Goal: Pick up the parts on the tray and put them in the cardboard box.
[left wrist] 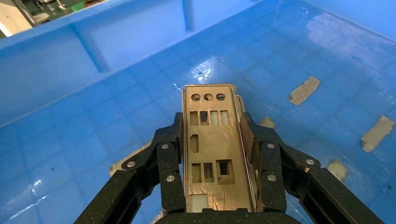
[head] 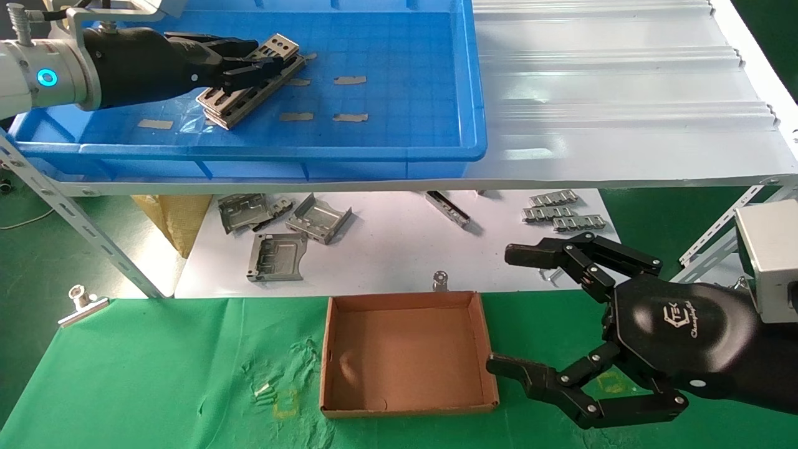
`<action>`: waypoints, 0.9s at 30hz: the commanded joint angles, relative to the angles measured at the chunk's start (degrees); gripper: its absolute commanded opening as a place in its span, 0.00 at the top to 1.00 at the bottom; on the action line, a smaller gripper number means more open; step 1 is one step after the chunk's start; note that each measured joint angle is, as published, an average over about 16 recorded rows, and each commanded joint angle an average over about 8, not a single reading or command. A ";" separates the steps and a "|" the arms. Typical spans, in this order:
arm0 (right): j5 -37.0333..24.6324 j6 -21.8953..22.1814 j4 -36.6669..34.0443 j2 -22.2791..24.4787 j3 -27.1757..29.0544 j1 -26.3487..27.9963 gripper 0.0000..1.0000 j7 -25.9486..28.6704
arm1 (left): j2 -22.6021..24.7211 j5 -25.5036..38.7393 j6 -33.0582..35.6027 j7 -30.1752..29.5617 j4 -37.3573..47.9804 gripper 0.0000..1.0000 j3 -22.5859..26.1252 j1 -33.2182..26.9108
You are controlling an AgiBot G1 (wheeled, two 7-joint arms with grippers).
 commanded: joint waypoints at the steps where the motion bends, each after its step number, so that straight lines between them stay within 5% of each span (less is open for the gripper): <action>1: 0.00 0.00 0.00 0.00 0.00 0.00 0.00 0.00 | 0.01 -0.12 -0.17 0.06 0.02 0.02 -0.09 0.00; 3: 0.00 0.00 0.00 0.00 0.00 0.00 0.00 0.00 | 0.05 -0.16 -0.16 0.00 0.09 0.10 -0.11 0.02; 9: 0.00 0.00 0.00 0.00 0.00 0.00 0.00 0.00 | 0.20 -0.24 0.06 -0.29 0.31 0.85 -0.17 0.20; 11: 0.00 0.00 0.00 0.00 0.00 0.00 0.00 0.00 | 0.23 -0.26 0.20 -0.37 0.36 1.00 -0.18 0.27; 27: 0.00 0.00 0.00 0.00 0.00 0.00 0.00 0.00 | 0.06 -0.56 0.57 -0.12 0.03 1.00 -0.40 0.19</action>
